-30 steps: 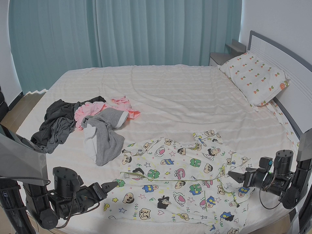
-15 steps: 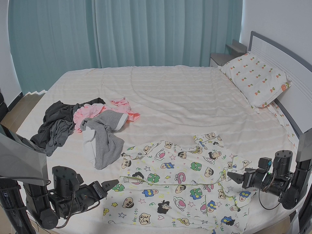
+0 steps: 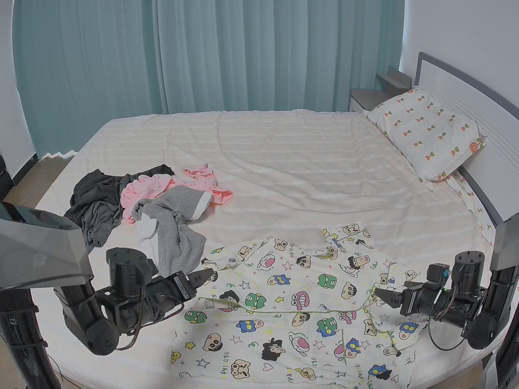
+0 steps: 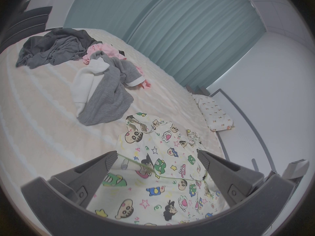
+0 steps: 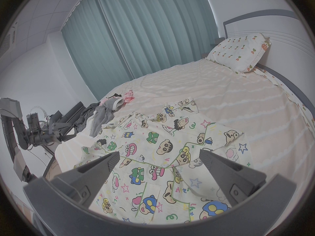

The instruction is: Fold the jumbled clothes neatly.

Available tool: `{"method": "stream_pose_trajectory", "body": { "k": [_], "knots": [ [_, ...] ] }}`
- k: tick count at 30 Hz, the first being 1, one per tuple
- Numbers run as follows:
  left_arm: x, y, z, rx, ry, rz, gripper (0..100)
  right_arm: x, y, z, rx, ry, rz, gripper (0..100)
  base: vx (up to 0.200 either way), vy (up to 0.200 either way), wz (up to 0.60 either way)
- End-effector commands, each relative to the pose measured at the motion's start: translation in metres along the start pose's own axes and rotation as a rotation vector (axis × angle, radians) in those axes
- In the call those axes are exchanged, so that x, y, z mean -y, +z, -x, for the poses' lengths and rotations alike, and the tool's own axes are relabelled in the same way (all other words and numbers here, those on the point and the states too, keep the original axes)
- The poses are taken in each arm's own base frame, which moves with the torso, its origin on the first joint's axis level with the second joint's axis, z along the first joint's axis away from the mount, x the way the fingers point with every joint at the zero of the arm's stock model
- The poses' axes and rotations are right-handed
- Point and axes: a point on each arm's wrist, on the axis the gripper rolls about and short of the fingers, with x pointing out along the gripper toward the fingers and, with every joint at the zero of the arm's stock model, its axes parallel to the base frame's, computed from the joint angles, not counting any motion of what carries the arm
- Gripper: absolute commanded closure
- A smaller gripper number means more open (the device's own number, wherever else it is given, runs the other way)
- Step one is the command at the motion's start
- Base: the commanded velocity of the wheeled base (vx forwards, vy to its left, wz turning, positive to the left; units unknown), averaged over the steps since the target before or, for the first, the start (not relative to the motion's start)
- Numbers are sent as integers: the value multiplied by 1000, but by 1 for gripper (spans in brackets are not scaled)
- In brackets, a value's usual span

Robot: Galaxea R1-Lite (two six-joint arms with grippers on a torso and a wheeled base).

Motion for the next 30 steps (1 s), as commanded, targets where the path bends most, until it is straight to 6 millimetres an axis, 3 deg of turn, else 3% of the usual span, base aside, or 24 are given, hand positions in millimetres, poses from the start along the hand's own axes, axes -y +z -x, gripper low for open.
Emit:
{"method": "stream_pose_trajectory", "body": {
  "k": [1, 6, 11, 22, 30],
  "knots": [
    [27, 44, -55, -52, 26, -10, 0, -1, -3, 2, -11, 2, 0, 0, 0, 0, 0],
    [23, 42, -90, -127, 65, -3, 0, 0, -5, 0, -26, 0, 0, 0, 0, 0, 0],
    [11, 28, -112, -162, 89, -3, 0, 1, -7, -2, -37, -3, -1, 0, 0, 0, 0],
    [11, 27, -118, -162, 85, -7, 0, 0, -8, -2, -41, -2, -1, 0, 0, 0, 0],
    [10, 27, -137, -143, 79, -10, 0, 0, -10, -3, -49, 0, 3, 0, 0, 0, 0]
  ]
}}
